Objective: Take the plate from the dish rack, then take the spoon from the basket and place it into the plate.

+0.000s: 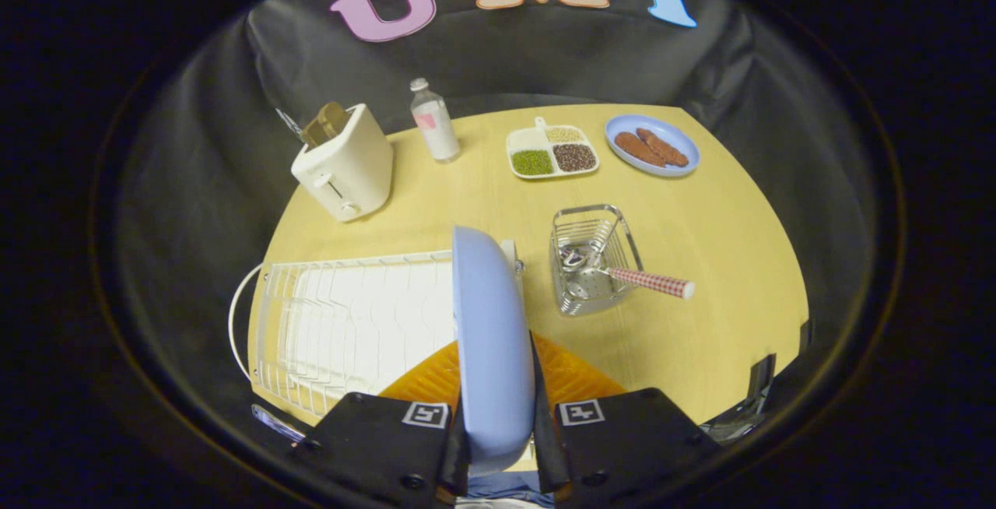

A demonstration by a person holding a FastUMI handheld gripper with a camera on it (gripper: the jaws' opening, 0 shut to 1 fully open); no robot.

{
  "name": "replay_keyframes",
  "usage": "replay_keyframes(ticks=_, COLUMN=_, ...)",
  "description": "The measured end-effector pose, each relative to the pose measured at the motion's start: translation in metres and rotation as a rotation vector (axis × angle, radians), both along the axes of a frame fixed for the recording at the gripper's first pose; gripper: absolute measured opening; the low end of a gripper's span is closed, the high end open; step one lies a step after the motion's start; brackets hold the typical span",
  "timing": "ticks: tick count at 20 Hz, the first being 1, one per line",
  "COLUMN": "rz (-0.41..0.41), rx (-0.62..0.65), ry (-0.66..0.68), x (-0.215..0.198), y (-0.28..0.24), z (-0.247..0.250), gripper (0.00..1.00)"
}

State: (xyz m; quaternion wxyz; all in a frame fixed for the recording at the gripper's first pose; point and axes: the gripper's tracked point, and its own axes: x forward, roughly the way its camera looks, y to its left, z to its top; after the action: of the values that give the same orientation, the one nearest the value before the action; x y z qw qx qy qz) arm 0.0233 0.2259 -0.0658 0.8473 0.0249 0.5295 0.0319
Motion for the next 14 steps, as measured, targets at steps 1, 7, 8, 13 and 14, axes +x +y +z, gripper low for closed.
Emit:
replay_keyframes(ticks=1, rz=0.007, rx=-0.03, ry=0.008, x=-0.001, y=-0.004, z=0.0, gripper=0.36)
replay_keyframes(ticks=7, rz=0.086, rx=-0.248, ry=0.002, x=-0.002, y=-0.007, z=0.007, gripper=0.31)
replay_keyframes(ticks=8, rz=0.095, rx=-0.274, ry=-0.001, x=-0.002, y=-0.004, z=0.01, gripper=0.31)
replay_keyframes(ticks=13, rz=0.123, rx=-0.353, ry=-0.034, x=0.003, y=-0.002, z=0.033, gripper=0.31)
replay_keyframes(ticks=14, rz=0.121, rx=-0.364, ry=-0.047, x=0.007, y=-0.005, z=0.039, gripper=0.31)
